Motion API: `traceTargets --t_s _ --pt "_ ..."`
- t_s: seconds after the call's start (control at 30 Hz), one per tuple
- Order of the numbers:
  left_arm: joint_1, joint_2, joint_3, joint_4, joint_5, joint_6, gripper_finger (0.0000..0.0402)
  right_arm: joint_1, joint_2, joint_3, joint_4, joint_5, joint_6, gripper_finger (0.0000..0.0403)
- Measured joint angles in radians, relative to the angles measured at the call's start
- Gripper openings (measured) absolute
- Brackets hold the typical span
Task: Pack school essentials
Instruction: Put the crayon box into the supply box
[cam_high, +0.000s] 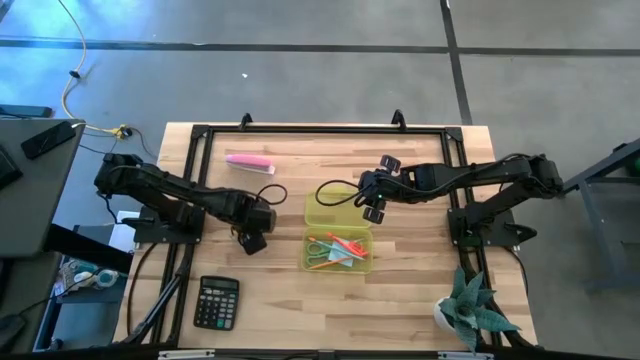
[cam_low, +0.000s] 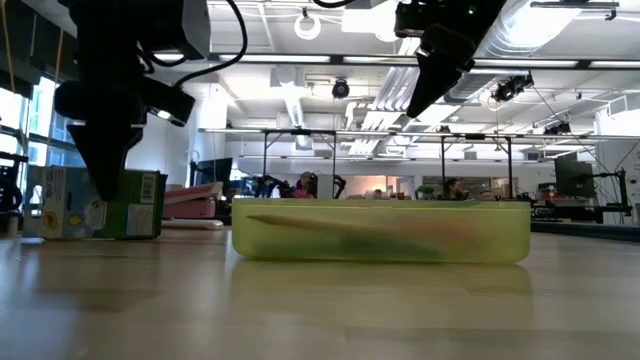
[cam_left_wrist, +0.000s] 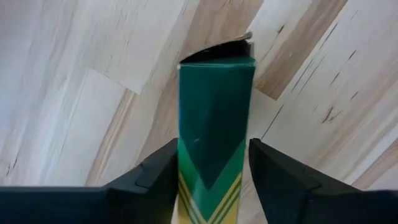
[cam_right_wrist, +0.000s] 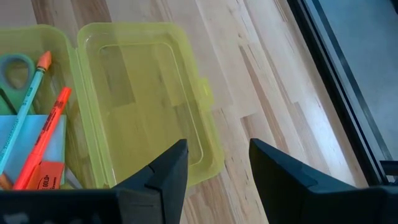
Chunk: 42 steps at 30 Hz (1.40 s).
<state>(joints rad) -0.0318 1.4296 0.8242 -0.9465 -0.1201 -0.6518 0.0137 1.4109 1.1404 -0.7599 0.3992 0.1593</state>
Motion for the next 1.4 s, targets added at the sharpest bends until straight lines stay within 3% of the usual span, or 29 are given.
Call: traceTargets --t_s 0.27,0.43,0.87,1.07,1.4 --pt "-0.014 0.000 0.000 0.001 -0.001 -0.019 0.0105 0.000 0.000 0.000 0.000 -0.003 0.006 0.0160" --pt "-0.025 0.000 0.000 0.002 -0.003 -0.018 0.0079 0.000 0.000 0.000 0.000 -0.007 0.092 0.0160" --pt "-0.095 -0.001 0.000 0.037 -0.087 0.017 0.0077 0.018 0.000 0.000 0.001 -0.081 0.355 0.0160" --pt "-0.141 -0.001 0.000 0.042 -0.197 0.043 0.0077 0.057 0.000 0.000 0.009 -0.127 0.497 0.0160" --pt "-0.221 -0.001 0.000 0.249 -0.375 0.285 0.0078 0.134 0.000 0.000 0.120 -0.196 0.762 0.0160"
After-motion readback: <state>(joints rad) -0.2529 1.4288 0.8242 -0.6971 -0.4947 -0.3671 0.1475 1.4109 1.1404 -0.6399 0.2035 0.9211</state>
